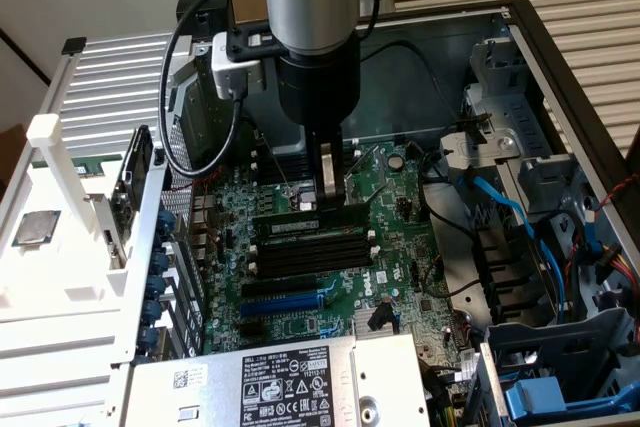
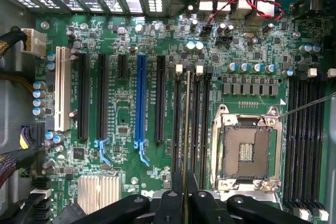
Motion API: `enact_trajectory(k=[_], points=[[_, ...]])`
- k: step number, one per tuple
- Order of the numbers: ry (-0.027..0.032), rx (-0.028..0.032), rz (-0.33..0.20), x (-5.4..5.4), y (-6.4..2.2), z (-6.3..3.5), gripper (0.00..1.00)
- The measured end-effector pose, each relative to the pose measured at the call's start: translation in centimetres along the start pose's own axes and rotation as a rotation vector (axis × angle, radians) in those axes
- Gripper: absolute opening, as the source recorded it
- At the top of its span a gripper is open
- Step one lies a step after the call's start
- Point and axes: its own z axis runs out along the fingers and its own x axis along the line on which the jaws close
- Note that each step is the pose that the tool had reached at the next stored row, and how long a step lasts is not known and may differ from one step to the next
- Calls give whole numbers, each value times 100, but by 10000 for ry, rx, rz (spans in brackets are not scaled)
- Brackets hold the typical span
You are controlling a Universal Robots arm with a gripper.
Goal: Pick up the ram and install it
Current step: 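Insert the ram into the slot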
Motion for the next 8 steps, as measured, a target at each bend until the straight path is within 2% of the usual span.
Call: enact_trajectory(k=[8], points=[[2,0,0,19,-10,15,13]])
